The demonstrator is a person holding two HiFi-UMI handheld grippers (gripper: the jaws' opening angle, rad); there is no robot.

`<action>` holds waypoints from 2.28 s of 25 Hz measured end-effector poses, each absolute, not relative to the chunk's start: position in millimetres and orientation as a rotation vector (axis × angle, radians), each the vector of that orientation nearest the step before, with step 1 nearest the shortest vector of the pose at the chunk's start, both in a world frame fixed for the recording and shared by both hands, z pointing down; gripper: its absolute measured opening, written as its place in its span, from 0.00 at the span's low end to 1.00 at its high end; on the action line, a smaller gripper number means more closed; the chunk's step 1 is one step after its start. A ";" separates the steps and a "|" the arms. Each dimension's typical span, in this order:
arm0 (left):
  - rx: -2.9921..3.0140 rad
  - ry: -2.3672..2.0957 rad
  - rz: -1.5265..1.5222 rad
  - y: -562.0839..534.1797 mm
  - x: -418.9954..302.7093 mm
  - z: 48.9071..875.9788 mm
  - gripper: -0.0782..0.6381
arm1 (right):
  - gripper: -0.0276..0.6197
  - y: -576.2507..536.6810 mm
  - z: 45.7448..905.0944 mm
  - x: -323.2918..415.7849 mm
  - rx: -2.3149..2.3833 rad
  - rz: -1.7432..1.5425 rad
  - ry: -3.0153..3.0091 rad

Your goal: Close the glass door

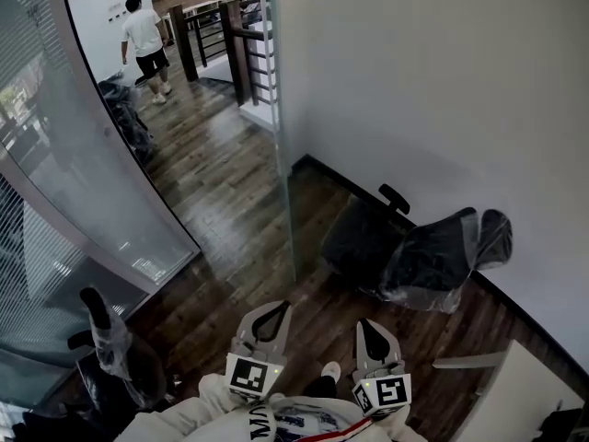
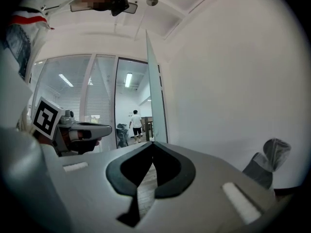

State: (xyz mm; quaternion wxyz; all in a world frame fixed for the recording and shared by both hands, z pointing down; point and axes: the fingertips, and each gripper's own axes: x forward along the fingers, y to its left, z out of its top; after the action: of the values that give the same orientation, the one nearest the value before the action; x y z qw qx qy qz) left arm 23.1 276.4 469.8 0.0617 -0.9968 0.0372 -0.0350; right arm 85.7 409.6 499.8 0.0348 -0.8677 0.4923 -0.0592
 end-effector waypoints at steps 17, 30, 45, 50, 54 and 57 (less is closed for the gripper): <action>-2.971 0.379 -0.167 283.5 116.5 467.1 0.11 | 0.05 389.7 505.6 201.5 -2.473 -0.204 1.770; -2.977 0.571 -0.157 186.5 132.7 477.3 0.11 | 0.05 289.5 518.8 227.1 -2.396 -0.236 1.961; -2.963 0.692 -0.075 39.1 150.8 462.0 0.11 | 0.05 140.2 500.4 263.8 -2.371 -0.194 2.043; -2.961 0.692 -0.055 14.4 155.2 462.2 0.11 | 0.05 114.3 501.6 266.2 -2.370 -0.187 2.047; -2.962 0.716 -0.020 2.0 156.6 462.1 0.11 | 0.05 99.9 500.4 266.2 -2.362 -0.176 2.067; -2.969 0.744 -0.021 0.3 153.5 463.2 0.11 | 0.05 95.8 501.8 265.1 -2.353 -0.189 2.100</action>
State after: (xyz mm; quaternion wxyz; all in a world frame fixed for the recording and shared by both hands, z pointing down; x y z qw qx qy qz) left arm 153.5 0.3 463.2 0.0401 -0.9692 0.2428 -0.0069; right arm 265.1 95.8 501.8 -0.0088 -0.7447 0.6647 -0.0597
